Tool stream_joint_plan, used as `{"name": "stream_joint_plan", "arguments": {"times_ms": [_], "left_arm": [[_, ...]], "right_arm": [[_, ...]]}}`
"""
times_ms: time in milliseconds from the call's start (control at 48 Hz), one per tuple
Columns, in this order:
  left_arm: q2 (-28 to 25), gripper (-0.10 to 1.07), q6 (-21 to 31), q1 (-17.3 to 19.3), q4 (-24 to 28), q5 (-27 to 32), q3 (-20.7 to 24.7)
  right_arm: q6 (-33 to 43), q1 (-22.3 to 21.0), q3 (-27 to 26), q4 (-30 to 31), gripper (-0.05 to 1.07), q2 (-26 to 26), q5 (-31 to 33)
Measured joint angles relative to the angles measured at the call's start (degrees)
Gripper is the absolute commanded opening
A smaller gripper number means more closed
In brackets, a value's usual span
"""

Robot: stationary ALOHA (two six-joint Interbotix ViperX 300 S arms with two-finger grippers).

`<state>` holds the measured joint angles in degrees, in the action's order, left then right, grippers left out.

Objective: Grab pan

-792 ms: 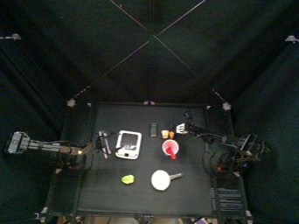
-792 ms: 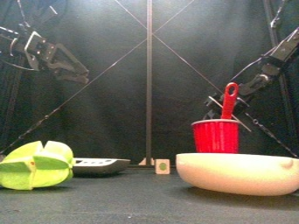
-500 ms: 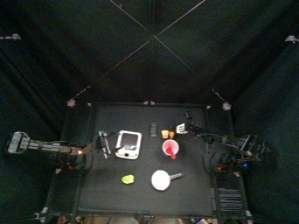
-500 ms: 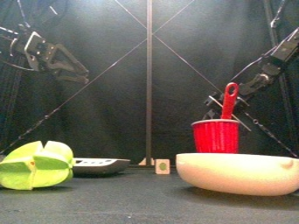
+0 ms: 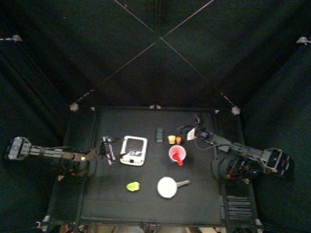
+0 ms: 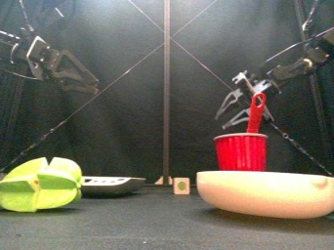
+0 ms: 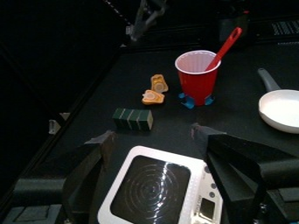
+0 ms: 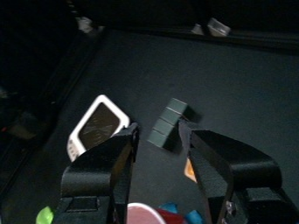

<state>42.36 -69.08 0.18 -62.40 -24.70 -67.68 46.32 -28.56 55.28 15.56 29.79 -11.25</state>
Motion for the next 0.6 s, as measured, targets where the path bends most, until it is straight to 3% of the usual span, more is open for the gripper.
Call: {"name": "stream_joint_plan", "arguments": {"times_ms": [125, 333, 604], "left_arm": [[0.00, 1.03, 0.00, 0.00, 0.00, 0.00, -0.09], [0.00, 1.03, 0.09, 0.00, -0.09, 0.00, -0.44], [0.00, 1.03, 0.26, 0.00, -0.35, 0.00, -0.79]], "right_arm": [[0.18, 5.45, -0.53, 3.52, 0.79, 1.23, -0.88], [0.70, 13.10, -3.87, 3.78, 0.79, -0.09, 1.41], [0.88, 21.18, -13.89, -0.97, 0.79, -5.71, 18.02]]}}
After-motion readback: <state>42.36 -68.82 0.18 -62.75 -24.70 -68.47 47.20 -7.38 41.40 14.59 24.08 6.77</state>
